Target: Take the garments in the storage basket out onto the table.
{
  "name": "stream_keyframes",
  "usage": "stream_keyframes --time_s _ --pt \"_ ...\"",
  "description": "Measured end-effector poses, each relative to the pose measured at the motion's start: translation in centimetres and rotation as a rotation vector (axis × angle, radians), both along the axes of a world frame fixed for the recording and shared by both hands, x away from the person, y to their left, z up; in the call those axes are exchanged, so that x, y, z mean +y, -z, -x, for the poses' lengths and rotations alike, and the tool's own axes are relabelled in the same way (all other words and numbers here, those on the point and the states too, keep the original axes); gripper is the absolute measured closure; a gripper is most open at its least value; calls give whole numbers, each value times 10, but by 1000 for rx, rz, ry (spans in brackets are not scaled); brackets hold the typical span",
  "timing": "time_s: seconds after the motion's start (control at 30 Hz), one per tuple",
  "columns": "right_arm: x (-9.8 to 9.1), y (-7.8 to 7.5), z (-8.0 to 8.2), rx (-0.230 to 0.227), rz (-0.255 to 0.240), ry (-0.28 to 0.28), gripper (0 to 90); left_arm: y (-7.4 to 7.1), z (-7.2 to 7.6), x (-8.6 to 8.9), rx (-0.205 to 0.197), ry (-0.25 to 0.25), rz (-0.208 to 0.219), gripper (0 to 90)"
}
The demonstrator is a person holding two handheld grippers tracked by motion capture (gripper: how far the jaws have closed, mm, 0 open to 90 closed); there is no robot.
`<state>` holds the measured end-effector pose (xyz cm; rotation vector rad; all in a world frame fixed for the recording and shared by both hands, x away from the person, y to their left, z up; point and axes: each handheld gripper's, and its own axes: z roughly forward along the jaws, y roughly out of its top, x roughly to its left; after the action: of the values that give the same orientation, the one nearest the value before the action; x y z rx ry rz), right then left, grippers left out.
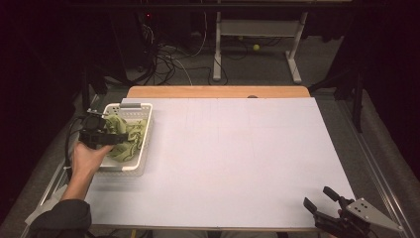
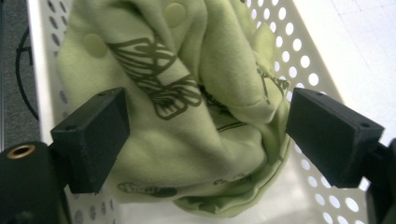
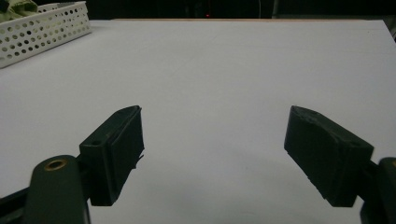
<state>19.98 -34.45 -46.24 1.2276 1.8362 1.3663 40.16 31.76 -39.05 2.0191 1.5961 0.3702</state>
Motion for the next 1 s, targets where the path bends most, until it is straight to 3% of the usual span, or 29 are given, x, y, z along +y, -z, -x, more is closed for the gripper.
stream_keyframes --time_s 0.17,0.37,0.7,0.9,1.0 --pt "0 0 0 0 -1 -1 202 5 -6 -3 13 -10 3 117" --pt "0 0 0 -1 -2 -2 202 13 -13 -8 42 -7 -33 117" --pt "0 0 0 0 -2 -7 201 23 -24 -10 94 -18 -29 117" --pt "0 0 0 0 -1 -8 201 27 -28 -15 116 -6 -67 118" --pt "0 0 0 0 -1 -8 200 28 -31 -19 137 5 -110 121"
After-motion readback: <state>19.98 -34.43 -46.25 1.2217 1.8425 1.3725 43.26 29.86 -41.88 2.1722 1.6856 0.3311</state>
